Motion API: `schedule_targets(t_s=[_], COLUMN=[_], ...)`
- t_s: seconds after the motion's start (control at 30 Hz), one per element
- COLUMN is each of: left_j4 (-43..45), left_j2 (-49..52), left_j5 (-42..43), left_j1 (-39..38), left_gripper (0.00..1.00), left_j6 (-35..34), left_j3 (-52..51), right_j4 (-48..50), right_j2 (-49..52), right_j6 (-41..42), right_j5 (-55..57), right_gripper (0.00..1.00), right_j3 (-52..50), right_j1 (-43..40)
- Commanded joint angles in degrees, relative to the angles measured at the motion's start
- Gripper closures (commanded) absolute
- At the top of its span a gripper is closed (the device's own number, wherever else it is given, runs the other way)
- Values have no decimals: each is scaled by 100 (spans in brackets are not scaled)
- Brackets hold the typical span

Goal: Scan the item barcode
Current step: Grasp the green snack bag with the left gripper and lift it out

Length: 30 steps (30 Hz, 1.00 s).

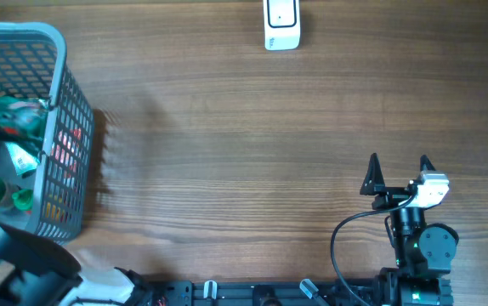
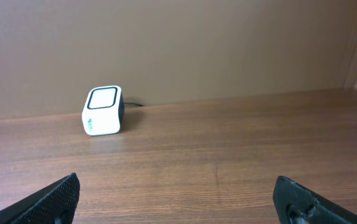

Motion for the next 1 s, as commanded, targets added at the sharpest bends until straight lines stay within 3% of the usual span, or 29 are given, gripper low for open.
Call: schedule_targets(t_s=[0.0, 0.37, 0.67, 0.97], left_j4=[208, 1049, 1158, -660], left_j2=[-702, -2496, -3670, -4140], left_j5=[302, 457, 1534, 1539], left_j1=[-37, -37, -442, -1982], left_gripper=[96, 96, 96, 96], left_j6=[-31, -566, -870, -715], left_j3=[334, 334, 334, 334], right_j4=[13, 13, 13, 13], right_j2=[2, 2, 2, 2], right_j6=[-50, -50, -50, -50], right_j5=[-17, -17, -17, -17], right_gripper=[0, 0, 0, 0], right_j3=[-7, -7, -7, -7], right_j1=[24, 24, 24, 24])
